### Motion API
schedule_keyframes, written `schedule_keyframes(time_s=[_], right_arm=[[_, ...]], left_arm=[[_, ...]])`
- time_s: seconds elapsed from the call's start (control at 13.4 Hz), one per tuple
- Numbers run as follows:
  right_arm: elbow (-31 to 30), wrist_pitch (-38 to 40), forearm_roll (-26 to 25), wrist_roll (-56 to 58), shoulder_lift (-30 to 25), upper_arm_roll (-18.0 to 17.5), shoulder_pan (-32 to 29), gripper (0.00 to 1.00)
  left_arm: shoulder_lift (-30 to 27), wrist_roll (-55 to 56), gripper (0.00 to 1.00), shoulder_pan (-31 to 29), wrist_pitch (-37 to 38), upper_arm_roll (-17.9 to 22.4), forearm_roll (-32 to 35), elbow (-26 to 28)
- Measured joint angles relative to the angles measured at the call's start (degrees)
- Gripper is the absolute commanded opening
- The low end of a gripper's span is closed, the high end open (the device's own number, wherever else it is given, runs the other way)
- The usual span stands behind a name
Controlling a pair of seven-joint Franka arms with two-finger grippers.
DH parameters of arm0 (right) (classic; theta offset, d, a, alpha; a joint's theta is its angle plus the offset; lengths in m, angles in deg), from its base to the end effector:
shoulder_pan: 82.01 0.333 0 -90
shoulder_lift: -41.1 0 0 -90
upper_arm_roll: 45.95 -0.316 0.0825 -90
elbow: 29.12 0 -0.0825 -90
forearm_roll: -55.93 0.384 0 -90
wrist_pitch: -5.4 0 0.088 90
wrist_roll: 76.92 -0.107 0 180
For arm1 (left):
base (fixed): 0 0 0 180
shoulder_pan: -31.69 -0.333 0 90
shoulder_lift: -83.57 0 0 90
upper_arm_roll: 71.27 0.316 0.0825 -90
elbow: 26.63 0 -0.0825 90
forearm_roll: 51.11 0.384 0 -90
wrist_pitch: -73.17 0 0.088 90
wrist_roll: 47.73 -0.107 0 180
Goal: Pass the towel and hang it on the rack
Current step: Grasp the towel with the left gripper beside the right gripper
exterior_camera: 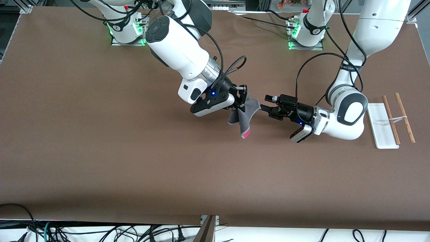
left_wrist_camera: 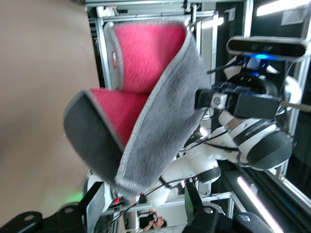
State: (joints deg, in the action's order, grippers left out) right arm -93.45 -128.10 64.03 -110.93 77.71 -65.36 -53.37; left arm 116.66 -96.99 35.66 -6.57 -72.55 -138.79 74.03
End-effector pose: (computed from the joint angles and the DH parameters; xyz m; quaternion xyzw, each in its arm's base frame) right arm 0.5777 0.5165 0.5212 -0.9441 -0.0254 -0.1235 0.3046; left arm 0.6084 -0.1755 0.2981 0.6584 -0.1157 -0.0534 0.7418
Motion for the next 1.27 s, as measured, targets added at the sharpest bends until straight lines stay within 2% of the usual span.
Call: schedule_keyframes(time_s=[0.22,0.3,0.37,0.82,0.89,0.97,1.27], right_arm=[[0.0,0.0,0.0,0.0,0.0,0.0,0.0,0.0],[0.0,0.0,0.0,0.0,0.0,0.0,0.0,0.0],[0.0,0.0,0.0,0.0,0.0,0.0,0.0,0.0],[0.0,-0.1,0.0,0.0,0.0,0.0,0.0,0.0],[0.0,-0.1,0.0,0.0,0.0,0.0,0.0,0.69],[0.0,-0.1,0.0,0.0,0.0,0.0,0.0,1.0],[0.0,-0.1,0.0,0.1,0.0,0.0,0.0,1.0]], left_arm=[[0.1,-0.1,0.23,0.8,-0.4,-0.1,-1.5,0.0],[0.1,-0.1,0.06,1.0,-0.5,-0.1,-1.5,0.0],[0.0,-0.2,0.0,1.1,-0.5,-0.1,-1.5,0.0],[0.1,-0.2,0.0,1.3,-0.6,-0.1,-1.5,0.0],[0.1,-0.2,0.0,1.3,-0.6,-0.1,-1.5,0.0],[0.1,-0.2,0.0,1.3,-0.6,-0.1,-1.5,0.0],[0.1,-0.2,0.0,1.3,-0.6,-0.1,-1.5,-0.2]])
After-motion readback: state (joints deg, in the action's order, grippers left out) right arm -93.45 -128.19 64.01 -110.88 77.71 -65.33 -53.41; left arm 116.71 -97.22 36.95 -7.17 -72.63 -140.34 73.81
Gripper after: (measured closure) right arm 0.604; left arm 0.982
